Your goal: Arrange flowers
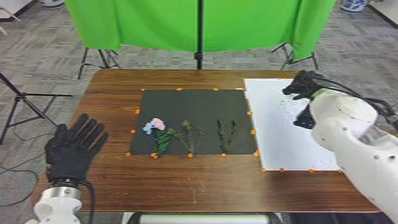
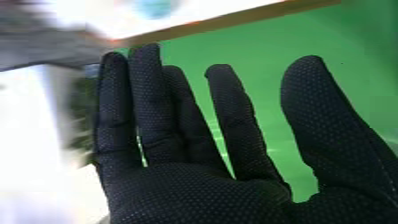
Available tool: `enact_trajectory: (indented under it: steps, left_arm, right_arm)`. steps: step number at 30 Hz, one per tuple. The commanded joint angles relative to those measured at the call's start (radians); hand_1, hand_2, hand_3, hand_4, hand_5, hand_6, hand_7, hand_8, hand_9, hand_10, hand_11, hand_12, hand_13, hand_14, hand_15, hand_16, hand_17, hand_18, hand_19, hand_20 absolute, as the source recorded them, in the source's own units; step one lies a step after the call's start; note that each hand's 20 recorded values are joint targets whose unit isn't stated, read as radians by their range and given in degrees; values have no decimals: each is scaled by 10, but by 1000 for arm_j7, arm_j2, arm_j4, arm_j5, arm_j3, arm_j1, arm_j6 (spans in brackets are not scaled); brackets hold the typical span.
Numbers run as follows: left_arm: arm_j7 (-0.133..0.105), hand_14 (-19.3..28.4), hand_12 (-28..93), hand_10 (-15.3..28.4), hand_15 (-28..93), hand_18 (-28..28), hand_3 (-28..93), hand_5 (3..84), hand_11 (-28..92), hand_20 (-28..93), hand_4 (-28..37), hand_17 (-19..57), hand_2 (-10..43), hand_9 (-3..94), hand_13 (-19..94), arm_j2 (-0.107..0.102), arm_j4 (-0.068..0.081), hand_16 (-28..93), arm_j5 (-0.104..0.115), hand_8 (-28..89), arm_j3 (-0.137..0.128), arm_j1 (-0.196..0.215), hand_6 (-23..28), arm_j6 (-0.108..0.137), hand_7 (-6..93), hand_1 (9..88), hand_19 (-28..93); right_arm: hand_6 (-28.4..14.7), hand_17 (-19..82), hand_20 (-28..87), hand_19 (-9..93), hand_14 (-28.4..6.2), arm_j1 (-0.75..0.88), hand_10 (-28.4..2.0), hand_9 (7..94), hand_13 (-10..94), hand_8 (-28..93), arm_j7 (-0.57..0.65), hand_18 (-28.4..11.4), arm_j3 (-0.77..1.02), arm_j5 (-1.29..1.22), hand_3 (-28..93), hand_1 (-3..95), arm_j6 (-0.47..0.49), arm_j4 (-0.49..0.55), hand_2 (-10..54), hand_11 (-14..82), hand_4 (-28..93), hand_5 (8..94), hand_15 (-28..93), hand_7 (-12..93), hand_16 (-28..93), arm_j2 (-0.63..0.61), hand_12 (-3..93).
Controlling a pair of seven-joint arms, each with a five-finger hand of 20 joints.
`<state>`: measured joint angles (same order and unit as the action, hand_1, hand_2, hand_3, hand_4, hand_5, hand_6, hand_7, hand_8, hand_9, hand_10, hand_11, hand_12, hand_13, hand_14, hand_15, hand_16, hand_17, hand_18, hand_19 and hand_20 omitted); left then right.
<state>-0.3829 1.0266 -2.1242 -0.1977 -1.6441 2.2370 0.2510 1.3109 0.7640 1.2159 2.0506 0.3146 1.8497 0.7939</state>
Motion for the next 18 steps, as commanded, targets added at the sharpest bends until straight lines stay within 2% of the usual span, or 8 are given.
enact_trajectory:
  steps: [1, 3, 4, 5, 6, 7, 13, 18]
  left_arm:
    - [-13, 142, 134, 149, 401, 142, 751, 449, 253, 139, -283, -36, 111, 407, 317, 5, -2, -48, 26, -92, 2, 18, 70, 45, 166, 254, 326]
    - [-15, 142, 133, 148, 404, 143, 751, 452, 255, 140, -283, -36, 112, 409, 318, 5, -4, -49, 30, -93, 1, 23, 70, 46, 169, 255, 327]
    - [-10, 142, 133, 148, 405, 142, 751, 453, 257, 140, -283, -36, 112, 409, 318, 5, -4, -49, 29, -94, 1, 20, 70, 53, 168, 256, 327]
    - [-8, 142, 133, 150, 405, 142, 751, 454, 258, 141, -283, -36, 113, 411, 318, 4, -8, -50, 32, -94, 1, 18, 70, 73, 169, 256, 327]
    - [-10, 142, 133, 150, 407, 142, 749, 454, 258, 141, -283, -36, 114, 412, 319, 4, -8, -50, 33, -94, 2, 18, 70, 78, 170, 256, 327]
    - [-11, 142, 132, 150, 409, 143, 748, 459, 260, 141, -283, -36, 119, 416, 321, 5, -6, -50, 35, -94, 1, 18, 69, 69, 172, 257, 329]
    - [-14, 144, 130, 150, 417, 143, 745, 463, 264, 142, -283, -37, 128, 420, 324, 5, -10, -54, 39, -99, 0, 23, 68, 72, 181, 258, 335]
    - [-14, 144, 129, 148, 422, 142, 748, 465, 269, 141, -283, -35, 128, 421, 326, 10, -9, -57, 39, -101, 6, 21, 69, 70, 184, 259, 336]
  right_arm:
    - [-80, 178, 200, 635, -212, 88, -233, 467, 376, -85, 91, -245, 90, -6, 730, 322, 18, -72, 51, 109, -224, 486, 423, 103, 114, -86, 171]
    - [-80, 178, 199, 636, -214, 96, -233, 456, 367, -86, 106, -245, 99, -18, 728, 324, 29, -80, 52, 105, -225, 485, 416, 103, 110, -87, 169]
    - [-81, 178, 198, 637, -214, 104, -232, 452, 365, -86, 112, -245, 101, -28, 728, 325, 25, -81, 51, 103, -226, 482, 414, 103, 108, -92, 168]
    - [-82, 178, 197, 638, -215, 106, -232, 451, 364, -86, 115, -246, 103, -34, 728, 327, 36, -86, 50, 102, -226, 480, 415, 103, 108, -90, 167]
    - [-82, 178, 197, 639, -215, 107, -232, 450, 364, -86, 125, -246, 108, -46, 728, 329, 65, -90, 49, 102, -227, 479, 415, 103, 107, -85, 166]
    - [-82, 179, 198, 644, -213, 111, -230, 455, 373, -86, 131, -248, 112, -60, 726, 334, 67, -92, 47, 104, -229, 479, 418, 103, 107, -83, 166]
    - [-80, 190, 205, 666, -208, 123, -224, 465, 398, -86, 128, -253, 119, -118, 733, 355, 113, -94, 32, 108, -238, 479, 422, 105, 109, -70, 163]
    - [-75, 225, 222, 711, -200, 132, -218, 478, 434, -86, 104, -255, 87, -83, 733, 381, 86, -115, 15, 114, -241, 486, 438, 112, 114, -67, 162]
